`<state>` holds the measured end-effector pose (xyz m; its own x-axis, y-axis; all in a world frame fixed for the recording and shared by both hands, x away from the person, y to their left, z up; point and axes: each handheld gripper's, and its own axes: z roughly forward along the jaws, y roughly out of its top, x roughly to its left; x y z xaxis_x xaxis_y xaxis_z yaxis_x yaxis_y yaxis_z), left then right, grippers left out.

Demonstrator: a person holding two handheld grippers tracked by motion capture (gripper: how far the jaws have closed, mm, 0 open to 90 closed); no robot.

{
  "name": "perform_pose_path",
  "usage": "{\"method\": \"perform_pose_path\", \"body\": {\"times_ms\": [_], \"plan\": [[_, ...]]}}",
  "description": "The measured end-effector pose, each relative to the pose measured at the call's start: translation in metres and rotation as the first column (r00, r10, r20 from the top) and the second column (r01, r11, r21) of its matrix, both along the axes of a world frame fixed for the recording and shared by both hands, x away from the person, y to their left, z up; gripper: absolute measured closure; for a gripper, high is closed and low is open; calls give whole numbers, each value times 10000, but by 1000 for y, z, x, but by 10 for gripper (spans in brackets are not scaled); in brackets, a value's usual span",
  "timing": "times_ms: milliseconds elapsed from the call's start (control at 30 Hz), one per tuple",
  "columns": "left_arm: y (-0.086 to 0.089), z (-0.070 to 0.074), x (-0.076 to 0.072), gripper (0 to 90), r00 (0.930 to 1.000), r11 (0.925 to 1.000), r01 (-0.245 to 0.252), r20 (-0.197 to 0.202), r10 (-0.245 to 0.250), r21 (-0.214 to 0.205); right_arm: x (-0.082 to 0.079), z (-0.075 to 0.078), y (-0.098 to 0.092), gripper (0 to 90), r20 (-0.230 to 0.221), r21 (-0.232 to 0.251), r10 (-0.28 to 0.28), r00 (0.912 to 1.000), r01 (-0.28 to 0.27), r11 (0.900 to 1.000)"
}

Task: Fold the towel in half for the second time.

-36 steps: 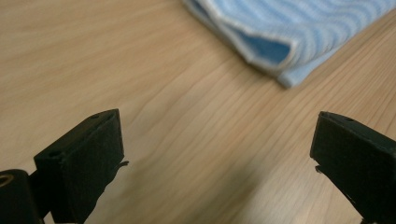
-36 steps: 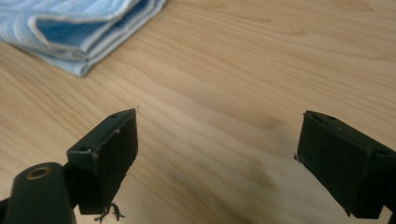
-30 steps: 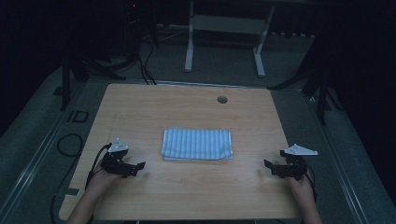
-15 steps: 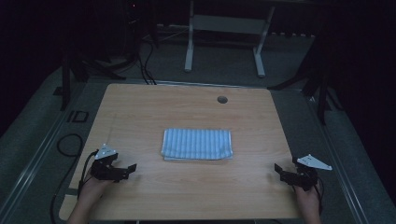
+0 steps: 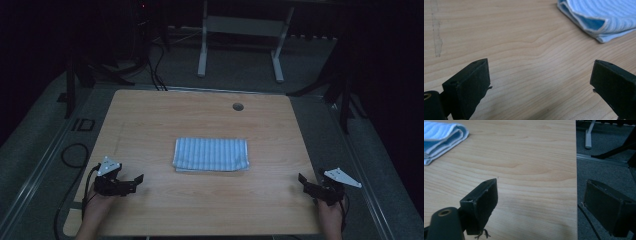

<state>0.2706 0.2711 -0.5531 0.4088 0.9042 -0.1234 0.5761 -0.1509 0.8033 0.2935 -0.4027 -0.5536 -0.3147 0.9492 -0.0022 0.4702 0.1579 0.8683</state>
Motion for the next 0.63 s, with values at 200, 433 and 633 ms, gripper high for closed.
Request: {"method": "perform_pose_path", "body": {"times_ms": [200,433,633], "plan": [[3,0,-1,30,9997,9998,-179,157,180,-61,0,0,4,122,-20,-373,-11,10000,10,9993],[9,1,-3,30,9974,9978,-614,367,623,-254,1,0,4,122,-54,-446,-98,9999,95,9990],[7,0,-3,30,9974,9981,-611,378,614,-90,2,0,3,122,-107,-399,-213,9997,209,9990]]}}
